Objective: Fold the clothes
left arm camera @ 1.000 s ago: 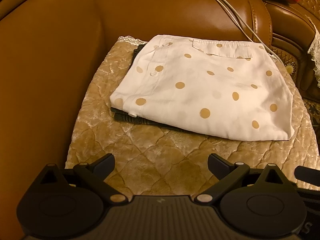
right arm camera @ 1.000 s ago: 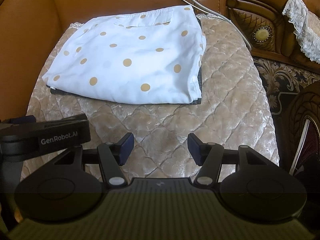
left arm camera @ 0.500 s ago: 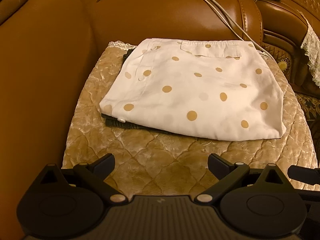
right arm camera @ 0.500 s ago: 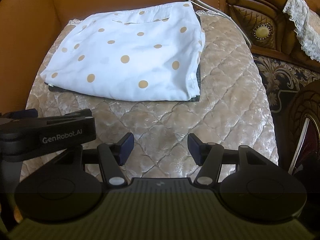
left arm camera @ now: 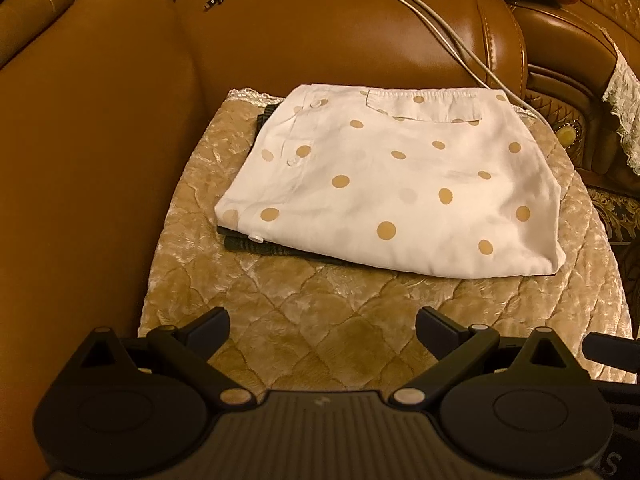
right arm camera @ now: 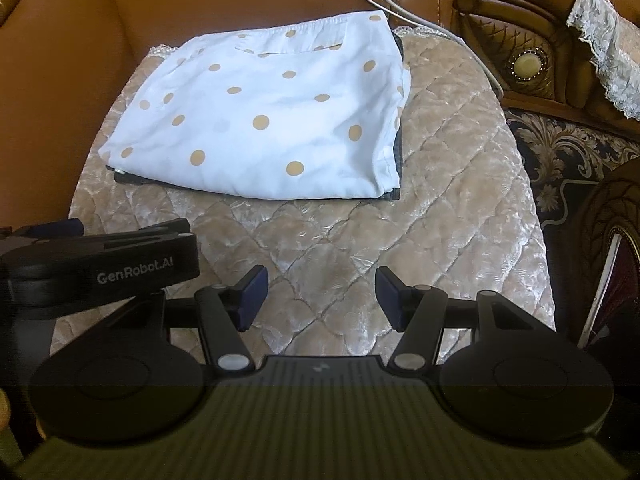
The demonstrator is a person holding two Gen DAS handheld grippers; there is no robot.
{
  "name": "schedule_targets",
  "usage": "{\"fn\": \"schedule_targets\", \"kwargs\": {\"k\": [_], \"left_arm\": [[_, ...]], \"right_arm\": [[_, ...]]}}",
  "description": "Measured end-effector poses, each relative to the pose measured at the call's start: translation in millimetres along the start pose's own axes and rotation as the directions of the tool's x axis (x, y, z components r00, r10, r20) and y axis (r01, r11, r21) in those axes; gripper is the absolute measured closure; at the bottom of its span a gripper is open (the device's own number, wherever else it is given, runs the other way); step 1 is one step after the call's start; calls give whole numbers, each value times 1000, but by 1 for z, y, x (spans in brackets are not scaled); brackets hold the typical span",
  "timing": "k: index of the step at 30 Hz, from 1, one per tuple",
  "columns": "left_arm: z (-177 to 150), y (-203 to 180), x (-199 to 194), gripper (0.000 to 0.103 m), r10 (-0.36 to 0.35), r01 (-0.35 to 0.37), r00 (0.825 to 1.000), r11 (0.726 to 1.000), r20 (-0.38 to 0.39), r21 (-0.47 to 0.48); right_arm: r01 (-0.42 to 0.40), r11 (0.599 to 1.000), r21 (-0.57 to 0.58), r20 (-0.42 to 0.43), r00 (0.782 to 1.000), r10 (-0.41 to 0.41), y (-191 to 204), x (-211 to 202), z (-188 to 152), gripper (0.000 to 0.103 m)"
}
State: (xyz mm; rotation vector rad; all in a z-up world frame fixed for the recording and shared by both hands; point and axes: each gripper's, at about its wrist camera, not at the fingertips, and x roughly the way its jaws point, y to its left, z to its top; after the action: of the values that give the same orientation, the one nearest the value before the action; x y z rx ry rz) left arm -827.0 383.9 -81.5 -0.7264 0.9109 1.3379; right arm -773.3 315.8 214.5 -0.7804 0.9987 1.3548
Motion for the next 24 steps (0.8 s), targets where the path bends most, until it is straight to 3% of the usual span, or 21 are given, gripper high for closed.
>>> {"fn": "schedule_targets", "kwargs": {"k": [7, 24], "left_arm": [[3, -6, -14, 1, 25, -25, 999, 1000, 21, 10], [3, -17, -26, 1, 60, -60, 998, 998, 3, 8]], "right_arm": [[-27, 998, 48, 1, 1000, 27, -14, -9, -1, 36], [-60, 998, 2, 16, 998, 60, -16, -21, -2, 36]]}}
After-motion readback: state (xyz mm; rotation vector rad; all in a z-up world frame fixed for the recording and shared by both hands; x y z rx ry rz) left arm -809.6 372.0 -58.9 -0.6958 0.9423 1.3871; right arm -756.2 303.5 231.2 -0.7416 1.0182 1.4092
